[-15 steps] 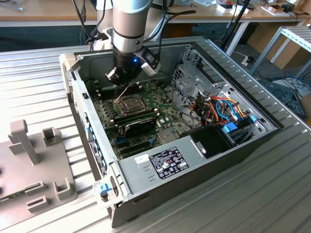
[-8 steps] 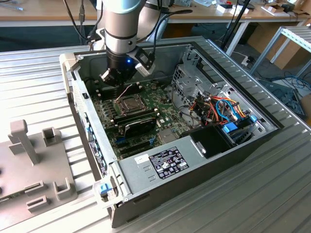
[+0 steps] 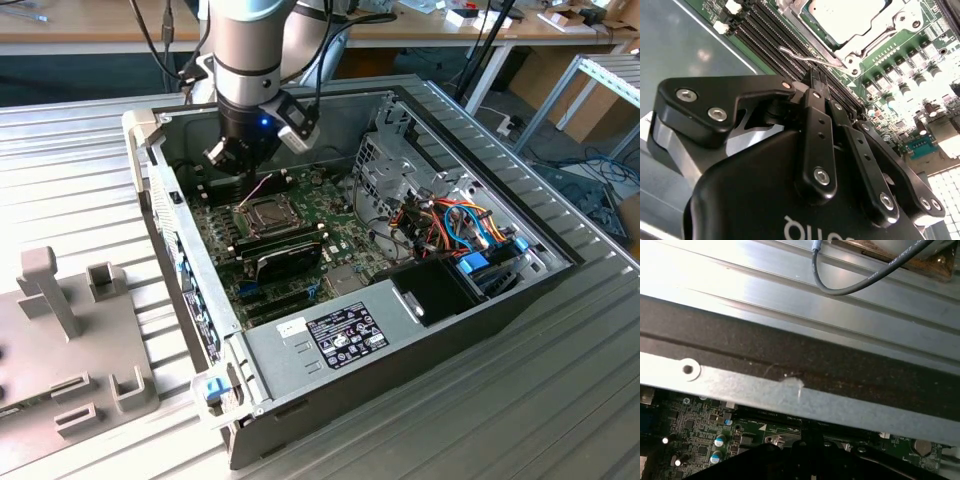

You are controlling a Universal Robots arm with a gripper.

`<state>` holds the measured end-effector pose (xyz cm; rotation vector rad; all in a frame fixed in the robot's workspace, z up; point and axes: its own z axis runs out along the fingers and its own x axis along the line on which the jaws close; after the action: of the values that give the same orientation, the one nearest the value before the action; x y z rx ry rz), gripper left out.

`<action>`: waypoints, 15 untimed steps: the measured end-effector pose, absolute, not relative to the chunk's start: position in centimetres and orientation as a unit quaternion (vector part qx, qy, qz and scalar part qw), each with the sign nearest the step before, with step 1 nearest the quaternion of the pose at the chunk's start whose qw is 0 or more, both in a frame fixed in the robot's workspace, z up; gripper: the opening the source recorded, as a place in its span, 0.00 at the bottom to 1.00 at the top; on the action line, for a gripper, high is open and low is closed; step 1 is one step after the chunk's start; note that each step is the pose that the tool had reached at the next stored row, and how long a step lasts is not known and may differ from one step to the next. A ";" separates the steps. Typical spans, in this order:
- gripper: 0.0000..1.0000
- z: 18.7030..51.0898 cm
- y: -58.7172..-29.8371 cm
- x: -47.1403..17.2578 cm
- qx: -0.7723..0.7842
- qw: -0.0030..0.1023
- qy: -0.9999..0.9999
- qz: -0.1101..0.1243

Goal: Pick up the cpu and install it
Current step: 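Install the first cpu locking lever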

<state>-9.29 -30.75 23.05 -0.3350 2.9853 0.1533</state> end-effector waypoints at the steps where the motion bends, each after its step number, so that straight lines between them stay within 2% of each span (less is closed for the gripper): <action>1: 0.11 23.1 -30.8 -9.2 -0.110 0.067 0.990 0.050; 15: 0.11 22.8 -31.1 -9.0 -0.103 0.066 0.992 0.043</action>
<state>-8.99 -31.07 22.81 -0.3091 2.9900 0.1296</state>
